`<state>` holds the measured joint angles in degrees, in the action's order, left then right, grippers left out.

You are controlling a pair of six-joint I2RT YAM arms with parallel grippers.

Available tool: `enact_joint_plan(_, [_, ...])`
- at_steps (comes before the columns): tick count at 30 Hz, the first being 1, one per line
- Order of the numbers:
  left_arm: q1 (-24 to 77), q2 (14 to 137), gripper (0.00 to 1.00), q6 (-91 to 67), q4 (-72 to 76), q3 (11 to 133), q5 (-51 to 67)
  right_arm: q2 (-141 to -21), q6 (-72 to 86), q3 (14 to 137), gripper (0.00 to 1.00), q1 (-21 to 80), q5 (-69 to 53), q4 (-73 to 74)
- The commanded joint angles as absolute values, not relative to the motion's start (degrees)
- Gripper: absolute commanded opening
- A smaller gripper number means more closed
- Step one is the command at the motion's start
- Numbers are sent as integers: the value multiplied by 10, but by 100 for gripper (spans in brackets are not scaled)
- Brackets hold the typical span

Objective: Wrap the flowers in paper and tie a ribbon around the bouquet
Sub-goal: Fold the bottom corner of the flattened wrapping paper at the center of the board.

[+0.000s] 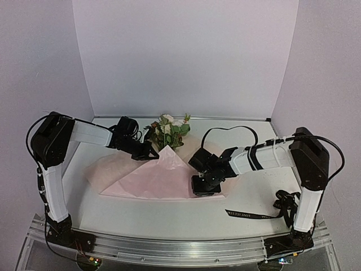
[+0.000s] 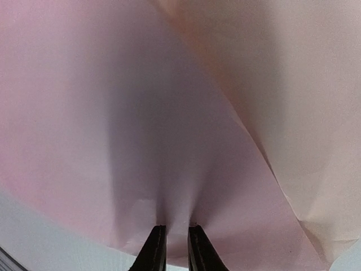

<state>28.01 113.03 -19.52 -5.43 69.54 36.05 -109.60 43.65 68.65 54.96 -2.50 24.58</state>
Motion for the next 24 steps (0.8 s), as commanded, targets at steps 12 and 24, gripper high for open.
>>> enact_joint_plan(12, [278, 1063, 43, -211, -91, 714, 266, -1100, 465, 680, 13, 552, 0, 227])
enact_joint_plan(24, [285, 897, 49, -254, -203, 644, 234, -1088, 467, 683, 13, 552, 0, 227])
